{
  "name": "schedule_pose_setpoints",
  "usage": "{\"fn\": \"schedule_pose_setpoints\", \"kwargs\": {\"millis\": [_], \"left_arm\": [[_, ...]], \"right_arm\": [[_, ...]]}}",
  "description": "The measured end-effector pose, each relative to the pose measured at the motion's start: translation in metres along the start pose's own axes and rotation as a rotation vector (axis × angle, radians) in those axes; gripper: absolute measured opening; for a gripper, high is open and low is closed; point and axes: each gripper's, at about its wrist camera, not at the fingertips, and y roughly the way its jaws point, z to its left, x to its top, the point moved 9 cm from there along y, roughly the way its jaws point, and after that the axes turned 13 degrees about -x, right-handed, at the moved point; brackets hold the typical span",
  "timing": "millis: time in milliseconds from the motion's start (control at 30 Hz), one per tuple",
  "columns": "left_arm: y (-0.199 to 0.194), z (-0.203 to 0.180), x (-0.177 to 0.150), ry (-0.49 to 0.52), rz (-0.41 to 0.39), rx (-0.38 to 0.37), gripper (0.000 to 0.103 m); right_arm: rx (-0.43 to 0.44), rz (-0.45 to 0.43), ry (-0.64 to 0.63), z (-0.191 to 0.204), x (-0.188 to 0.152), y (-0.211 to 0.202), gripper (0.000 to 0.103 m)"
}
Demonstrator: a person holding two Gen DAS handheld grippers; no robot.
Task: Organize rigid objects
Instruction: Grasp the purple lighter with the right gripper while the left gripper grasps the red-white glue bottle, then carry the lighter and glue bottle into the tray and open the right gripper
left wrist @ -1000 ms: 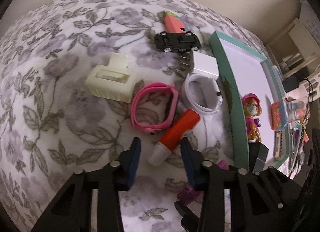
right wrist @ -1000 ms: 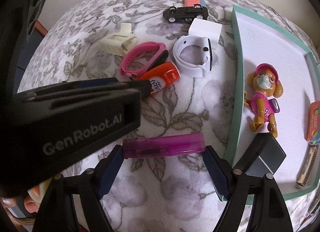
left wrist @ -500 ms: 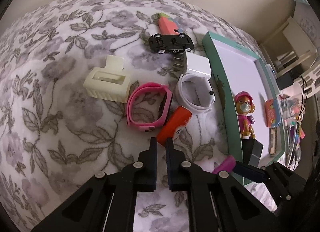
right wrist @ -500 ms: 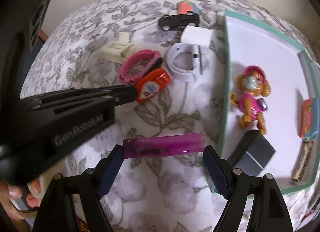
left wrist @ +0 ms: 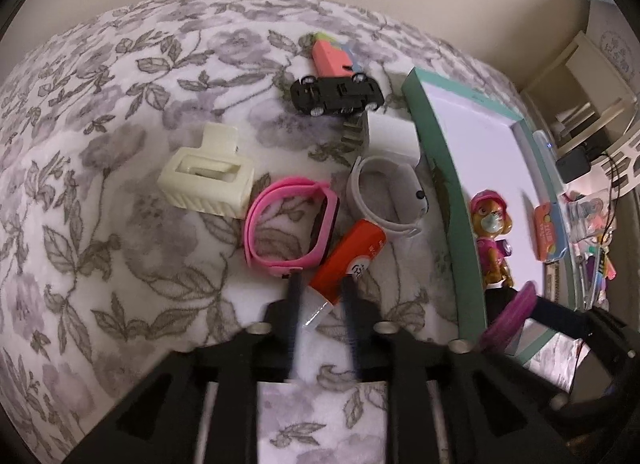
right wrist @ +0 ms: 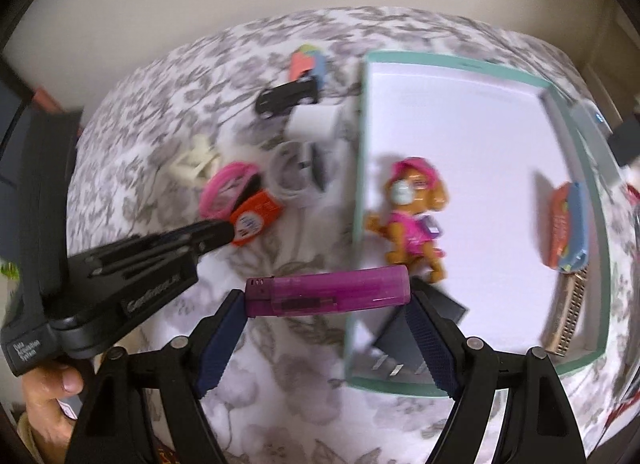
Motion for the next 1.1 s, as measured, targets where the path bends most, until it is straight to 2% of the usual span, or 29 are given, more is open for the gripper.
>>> {"fn": "schedule_pose_setpoints", "kwargs": {"millis": [67,333,500,600,800,1100], "left_arm": [[0.008,-0.001,-0.003,0.016,0.024,0.014,0.034],[0.019,-0.010,0.003,0.086,0.037,0.080,0.035],[0.024,-0.025,0.006,0.145,0.048,0.114,0.024],[0.022,-0.031,0.007,0.158,0.050,0.126,0.024],[0.011,-0.042,0.015,0.149,0.021,0.115,0.023],[-0.027,-0.071,0.039,0.193,-0.096,0.071,0.023]], "right_arm": [[0.007,0.004,0.039,-0.010,0.002,0.000,0.083],[0.016,0.032,0.148,-0.042,0.005,0.008,0.083],[0.034,0.041,0.197,-0.054,0.005,0.009,0.083],[0.035,0.031,0.225,-0.062,0.008,0.007,0.083],[0.053,0.022,0.327,-0.086,0.012,0.002,0.083],[0.014,-0.025,0.373,-0.108,0.035,-0.006,0.083]]}}
